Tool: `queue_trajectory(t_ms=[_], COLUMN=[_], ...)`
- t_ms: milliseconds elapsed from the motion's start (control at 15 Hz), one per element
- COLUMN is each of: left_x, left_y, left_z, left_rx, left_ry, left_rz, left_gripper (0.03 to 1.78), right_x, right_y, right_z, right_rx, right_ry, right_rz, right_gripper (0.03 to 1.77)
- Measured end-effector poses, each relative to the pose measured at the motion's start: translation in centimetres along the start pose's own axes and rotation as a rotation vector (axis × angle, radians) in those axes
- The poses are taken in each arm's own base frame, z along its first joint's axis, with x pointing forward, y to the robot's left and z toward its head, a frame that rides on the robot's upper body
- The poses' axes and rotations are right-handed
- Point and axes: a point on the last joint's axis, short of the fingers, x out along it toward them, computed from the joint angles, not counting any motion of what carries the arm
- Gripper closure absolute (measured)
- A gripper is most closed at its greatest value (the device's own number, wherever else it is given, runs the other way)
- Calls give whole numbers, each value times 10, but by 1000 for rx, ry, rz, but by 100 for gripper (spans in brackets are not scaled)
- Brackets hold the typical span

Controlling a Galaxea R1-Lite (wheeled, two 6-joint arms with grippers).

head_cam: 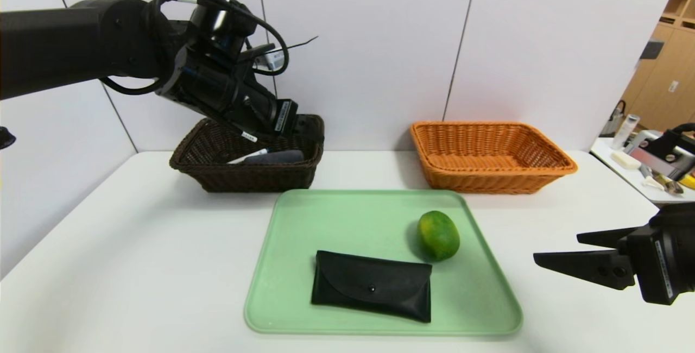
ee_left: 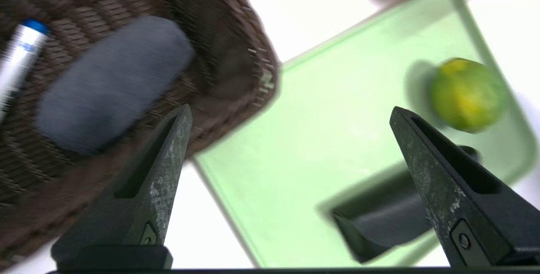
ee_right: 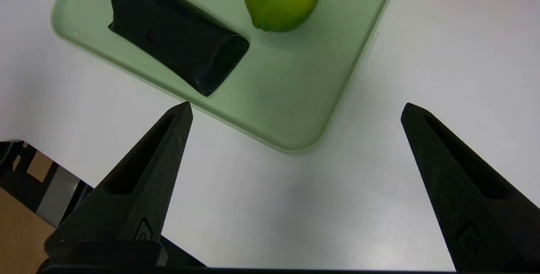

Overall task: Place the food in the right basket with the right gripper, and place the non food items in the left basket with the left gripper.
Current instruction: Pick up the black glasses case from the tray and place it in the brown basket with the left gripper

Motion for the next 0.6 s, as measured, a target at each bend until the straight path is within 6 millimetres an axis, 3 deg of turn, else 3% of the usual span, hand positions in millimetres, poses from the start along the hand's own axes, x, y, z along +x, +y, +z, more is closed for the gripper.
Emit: queue_trajectory(t_ms=[267,600], left_x=[-10,-5], left_y=[-38,-57], left_z=[-10,-31], left_rx=[50,261], left_ry=[60,135], left_rz=[-74,-260], left_gripper=[14,12], right_x=[-1,-1], right_y=[0,1], right_z=[0,-1], right_rx=[-1,-1], right_ry=[-4,2], right_rz=[0,3], right_gripper=[9,9])
